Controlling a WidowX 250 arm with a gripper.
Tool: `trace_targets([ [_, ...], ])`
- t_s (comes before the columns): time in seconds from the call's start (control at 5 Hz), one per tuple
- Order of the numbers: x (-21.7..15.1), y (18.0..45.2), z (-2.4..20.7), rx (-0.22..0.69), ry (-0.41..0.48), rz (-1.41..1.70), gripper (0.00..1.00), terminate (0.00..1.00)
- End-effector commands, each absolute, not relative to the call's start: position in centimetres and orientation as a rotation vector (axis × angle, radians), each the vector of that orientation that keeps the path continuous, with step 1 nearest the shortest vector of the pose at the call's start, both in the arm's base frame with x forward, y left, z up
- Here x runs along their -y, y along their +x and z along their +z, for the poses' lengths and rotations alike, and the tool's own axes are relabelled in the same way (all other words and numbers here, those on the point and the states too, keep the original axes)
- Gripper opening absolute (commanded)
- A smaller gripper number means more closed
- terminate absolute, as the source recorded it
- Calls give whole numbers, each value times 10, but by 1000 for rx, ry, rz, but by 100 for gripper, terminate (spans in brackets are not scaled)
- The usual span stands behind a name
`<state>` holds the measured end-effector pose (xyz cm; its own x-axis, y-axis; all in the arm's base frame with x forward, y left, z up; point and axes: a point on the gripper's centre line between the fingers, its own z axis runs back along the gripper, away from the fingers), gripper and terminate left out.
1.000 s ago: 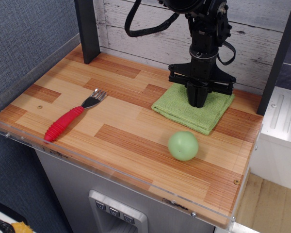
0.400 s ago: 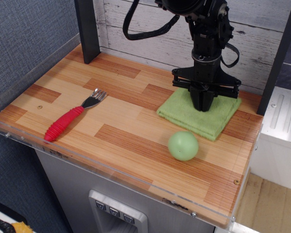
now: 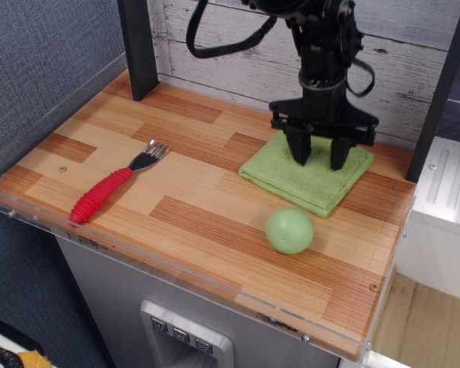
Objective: Move green cloth to the right above green apple
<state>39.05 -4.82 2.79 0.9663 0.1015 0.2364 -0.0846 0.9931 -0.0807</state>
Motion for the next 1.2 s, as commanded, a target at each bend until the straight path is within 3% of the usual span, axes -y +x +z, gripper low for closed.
trace_targets([
  [0.0, 42, 401, 74, 370, -92, 92, 100, 0],
  [0.4, 40, 391, 100, 364, -11, 133, 100, 0],
  [0.6, 20, 381, 112, 261, 53, 154, 100, 0],
  [0.8, 4, 366, 125, 224, 127, 200, 100, 0],
  [1.0, -25, 361, 128, 217, 115, 279, 100, 0],
])
